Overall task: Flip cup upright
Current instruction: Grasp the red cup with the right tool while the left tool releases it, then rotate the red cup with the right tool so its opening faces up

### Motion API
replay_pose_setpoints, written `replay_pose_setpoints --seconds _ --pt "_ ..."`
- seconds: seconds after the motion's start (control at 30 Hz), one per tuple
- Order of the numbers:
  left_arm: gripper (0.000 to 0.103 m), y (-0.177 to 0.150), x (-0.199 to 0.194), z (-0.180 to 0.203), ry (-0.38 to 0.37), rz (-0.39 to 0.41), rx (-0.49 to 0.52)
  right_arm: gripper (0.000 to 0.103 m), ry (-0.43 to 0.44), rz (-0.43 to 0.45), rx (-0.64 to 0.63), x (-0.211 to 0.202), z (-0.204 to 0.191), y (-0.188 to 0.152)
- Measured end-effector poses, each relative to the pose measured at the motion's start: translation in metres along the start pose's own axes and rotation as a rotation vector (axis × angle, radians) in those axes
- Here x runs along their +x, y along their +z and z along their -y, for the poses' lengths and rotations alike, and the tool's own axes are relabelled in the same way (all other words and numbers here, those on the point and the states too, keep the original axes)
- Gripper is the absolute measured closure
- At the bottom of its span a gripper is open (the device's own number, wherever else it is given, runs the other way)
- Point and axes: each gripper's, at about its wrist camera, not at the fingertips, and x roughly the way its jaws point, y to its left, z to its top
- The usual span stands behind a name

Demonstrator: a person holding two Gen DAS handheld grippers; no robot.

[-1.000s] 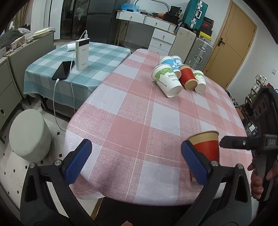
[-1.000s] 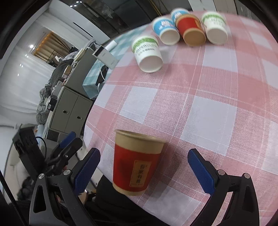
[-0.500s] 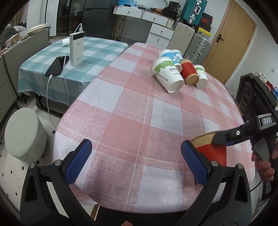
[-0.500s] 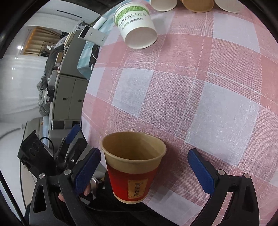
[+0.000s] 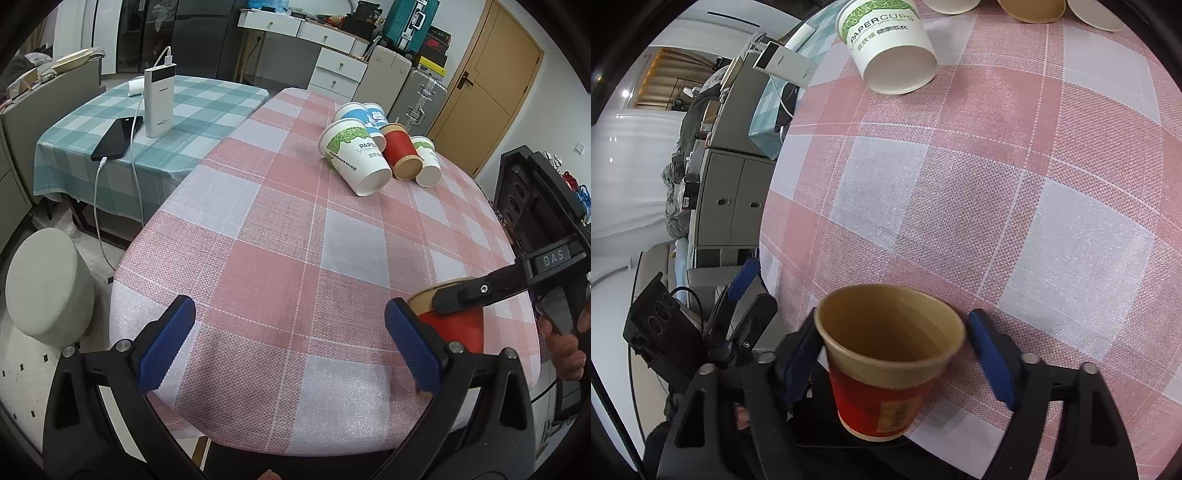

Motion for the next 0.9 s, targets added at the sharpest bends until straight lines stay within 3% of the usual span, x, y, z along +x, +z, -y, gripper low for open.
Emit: replay_pose_setpoints --seconds 0.53,0.67,0.9 --pt "0.001 0.001 -0.002 0.020 0.001 -0.007 0.050 0.033 0.033 0.142 -0.013 -0.035 0.016 -0.014" --pt "0.001 0.007 0.002 0.037 -0.003 -0.008 0.088 0.033 0.022 0.259 -0.014 -0.061 0.031 -0.024" --pt "0.001 0.026 0.023 0.075 -0.031 -0.029 0.154 0.033 -0.022 0.558 -0.002 -0.118 0.068 -0.051"
